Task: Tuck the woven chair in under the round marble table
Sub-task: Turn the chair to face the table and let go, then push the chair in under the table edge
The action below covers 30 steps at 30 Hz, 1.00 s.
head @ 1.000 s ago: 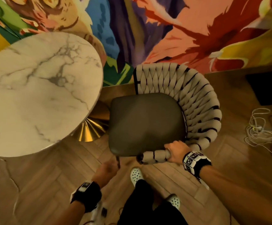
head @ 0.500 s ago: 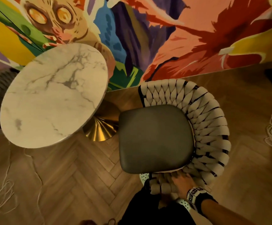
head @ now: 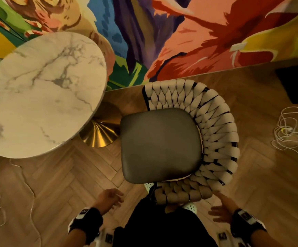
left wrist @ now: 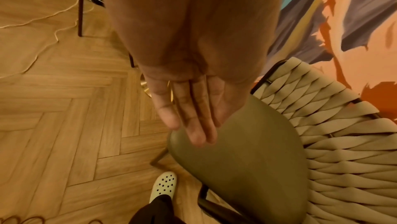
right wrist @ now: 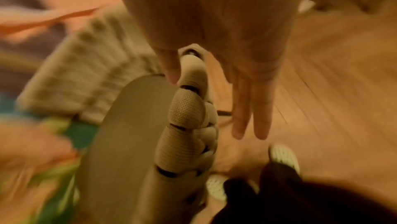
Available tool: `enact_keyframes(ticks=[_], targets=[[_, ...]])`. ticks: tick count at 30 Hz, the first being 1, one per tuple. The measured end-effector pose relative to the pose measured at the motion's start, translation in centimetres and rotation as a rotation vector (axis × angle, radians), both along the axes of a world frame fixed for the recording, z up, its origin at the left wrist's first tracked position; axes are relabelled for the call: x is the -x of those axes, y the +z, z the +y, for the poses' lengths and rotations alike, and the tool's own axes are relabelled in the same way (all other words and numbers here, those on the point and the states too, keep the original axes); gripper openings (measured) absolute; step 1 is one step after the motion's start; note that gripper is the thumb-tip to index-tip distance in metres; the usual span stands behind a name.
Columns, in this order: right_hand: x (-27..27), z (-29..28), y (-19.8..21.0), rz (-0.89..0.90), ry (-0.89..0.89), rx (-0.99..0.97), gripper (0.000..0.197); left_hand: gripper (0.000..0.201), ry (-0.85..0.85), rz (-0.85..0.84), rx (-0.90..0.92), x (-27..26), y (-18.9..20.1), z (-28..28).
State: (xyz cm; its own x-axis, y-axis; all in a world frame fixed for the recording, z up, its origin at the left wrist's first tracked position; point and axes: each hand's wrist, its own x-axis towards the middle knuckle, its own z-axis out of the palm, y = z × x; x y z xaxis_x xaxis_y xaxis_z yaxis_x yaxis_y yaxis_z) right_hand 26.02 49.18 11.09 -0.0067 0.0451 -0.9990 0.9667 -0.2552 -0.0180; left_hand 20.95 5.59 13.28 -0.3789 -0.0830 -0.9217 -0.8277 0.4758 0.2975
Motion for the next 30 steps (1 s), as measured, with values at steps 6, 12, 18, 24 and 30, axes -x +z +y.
enact_keyframes(ticks=[6,12,18,24,30], targets=[[4.1,-4.2,-0.4,0.157,-0.246,-0.016,0.033,0.024,0.045,-0.118,0.033,-0.5,-0.8,-3.7],[8.2,-6.9,0.9,0.173,-0.274,-0.009,0.026,0.02,0.035,-0.232,0.05,-0.1,-1.2,-7.9],[15.2,-9.4,1.2,0.059,-0.236,-0.106,0.031,0.021,0.047,-0.196,0.06,4.4,-1.0,-12.1],[22.1,-10.2,0.8,0.09,-0.199,-0.186,0.058,0.02,0.091,-0.124,0.103,9.0,-0.8,-15.3],[29.9,-9.9,0.4,0.161,-0.147,-0.144,0.026,0.022,0.132,-0.126,0.124,12.9,-0.7,-14.0]])
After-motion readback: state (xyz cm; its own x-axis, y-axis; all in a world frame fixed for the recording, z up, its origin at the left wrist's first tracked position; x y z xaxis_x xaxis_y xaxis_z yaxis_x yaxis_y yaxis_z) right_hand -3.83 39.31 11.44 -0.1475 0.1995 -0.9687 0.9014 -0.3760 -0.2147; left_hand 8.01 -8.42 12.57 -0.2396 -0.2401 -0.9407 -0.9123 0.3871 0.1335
